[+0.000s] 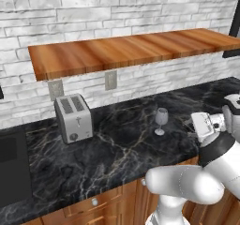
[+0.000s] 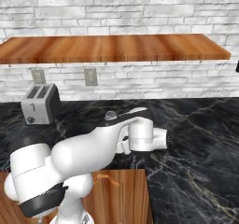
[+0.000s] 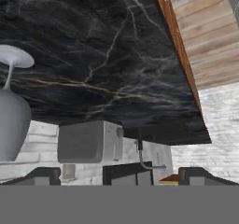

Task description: Retrieve the wine glasses from the counter and place one next to each plate.

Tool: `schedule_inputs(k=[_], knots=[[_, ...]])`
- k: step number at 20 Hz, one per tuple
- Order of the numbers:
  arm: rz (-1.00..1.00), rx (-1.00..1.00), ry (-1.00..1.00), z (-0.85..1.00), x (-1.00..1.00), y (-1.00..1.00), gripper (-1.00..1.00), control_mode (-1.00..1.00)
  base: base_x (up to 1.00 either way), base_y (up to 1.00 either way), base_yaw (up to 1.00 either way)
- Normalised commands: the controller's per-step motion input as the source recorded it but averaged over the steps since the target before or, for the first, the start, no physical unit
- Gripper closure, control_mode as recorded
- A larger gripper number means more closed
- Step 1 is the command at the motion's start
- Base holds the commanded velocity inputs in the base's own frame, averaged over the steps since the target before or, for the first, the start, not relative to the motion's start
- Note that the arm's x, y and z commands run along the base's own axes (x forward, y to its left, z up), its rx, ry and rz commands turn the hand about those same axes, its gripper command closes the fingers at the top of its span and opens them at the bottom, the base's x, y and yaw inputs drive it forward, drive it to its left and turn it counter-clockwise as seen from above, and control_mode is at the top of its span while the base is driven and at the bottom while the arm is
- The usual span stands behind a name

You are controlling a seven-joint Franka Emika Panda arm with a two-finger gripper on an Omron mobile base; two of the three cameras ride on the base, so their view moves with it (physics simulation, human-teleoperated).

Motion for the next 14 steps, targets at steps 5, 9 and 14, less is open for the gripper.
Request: schedule_inputs(k=[5,9,14], knots=[[0.02,-0.07,-0.03,-0.31,0.26,0.0,-1.0,-1.0,0.0,0.0,0.0],[0.0,0.0,0.0,-0.08,0.39,0.0,-1.0,-1.0,0.0,0.0,0.0],[0.0,0.0,0.0,-0.15,0.53,0.0,-1.0,-1.0,0.0,0.0,0.0]])
